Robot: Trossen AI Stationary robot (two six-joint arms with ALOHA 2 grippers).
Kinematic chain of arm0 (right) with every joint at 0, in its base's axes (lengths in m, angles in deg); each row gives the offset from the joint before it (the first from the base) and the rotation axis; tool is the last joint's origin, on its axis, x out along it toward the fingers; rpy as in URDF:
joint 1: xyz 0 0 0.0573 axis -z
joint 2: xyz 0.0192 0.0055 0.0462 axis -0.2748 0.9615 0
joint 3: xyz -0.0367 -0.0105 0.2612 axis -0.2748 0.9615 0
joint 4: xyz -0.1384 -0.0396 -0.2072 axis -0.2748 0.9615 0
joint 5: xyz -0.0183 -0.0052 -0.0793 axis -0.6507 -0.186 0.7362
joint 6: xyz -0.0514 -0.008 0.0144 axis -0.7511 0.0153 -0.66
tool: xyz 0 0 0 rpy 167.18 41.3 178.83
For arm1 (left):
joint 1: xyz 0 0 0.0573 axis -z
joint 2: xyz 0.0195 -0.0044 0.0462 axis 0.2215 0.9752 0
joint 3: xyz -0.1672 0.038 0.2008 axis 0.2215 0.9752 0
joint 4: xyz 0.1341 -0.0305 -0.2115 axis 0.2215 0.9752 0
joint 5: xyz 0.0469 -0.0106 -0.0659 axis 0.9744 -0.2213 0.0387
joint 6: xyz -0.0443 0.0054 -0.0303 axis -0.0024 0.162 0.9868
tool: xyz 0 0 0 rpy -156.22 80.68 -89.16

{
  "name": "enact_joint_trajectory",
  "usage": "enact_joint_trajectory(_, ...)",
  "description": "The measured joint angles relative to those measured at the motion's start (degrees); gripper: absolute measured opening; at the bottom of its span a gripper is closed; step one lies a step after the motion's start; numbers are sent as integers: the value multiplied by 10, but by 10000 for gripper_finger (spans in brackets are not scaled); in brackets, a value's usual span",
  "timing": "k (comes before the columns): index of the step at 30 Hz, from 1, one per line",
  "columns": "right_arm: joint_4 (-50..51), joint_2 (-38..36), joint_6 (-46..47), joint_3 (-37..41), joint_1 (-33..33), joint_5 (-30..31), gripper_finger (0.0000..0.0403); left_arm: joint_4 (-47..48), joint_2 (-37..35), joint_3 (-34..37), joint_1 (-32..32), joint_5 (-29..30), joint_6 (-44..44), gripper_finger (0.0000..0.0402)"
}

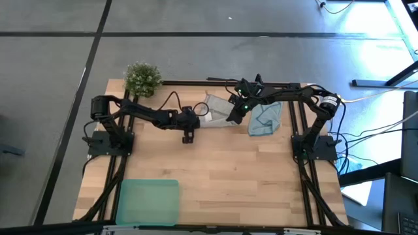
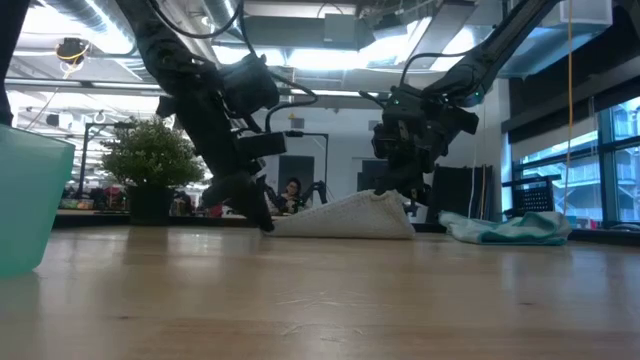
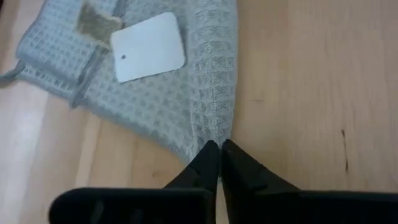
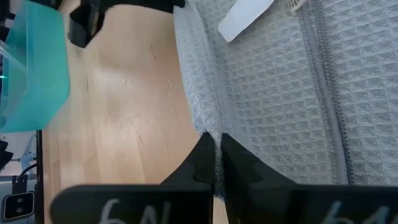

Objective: Roll microfiber towels into tight, uniform cylinder then place into a basket
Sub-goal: Roll the gray microfiber cloth

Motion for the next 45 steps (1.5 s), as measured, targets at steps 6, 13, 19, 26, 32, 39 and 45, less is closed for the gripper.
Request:
enact_joint_trajectory(6, 8, 0, 0, 0, 0, 1, 9, 95, -13, -67, -4, -16, -20, 2)
enact_joint_trajectory(13, 15, 0, 0, 0, 0, 32, 9, 205, -10, -152, -40, -48, -57, 1)
enact_joint_trajectory(19, 18, 0, 19, 0, 2, 51, 9, 243, -10, -179, -70, -104, -57, 1)
enact_joint_trajectory(26, 25, 0, 86, -1, 10, 136, 9, 252, -10, -180, -69, -108, -56, 0)
enact_joint_trajectory(32, 36, 0, 88, -1, 11, 172, 9, 244, -10, -180, -66, -108, -56, 0)
enact_joint_trajectory(39, 38, 13, 78, -1, 11, 204, 9, 231, -10, -180, -66, -108, -56, 0)
enact_joint_trajectory(45, 38, 41, 78, -2, 12, 208, 8, 214, -9, -180, -66, -108, -53, 0)
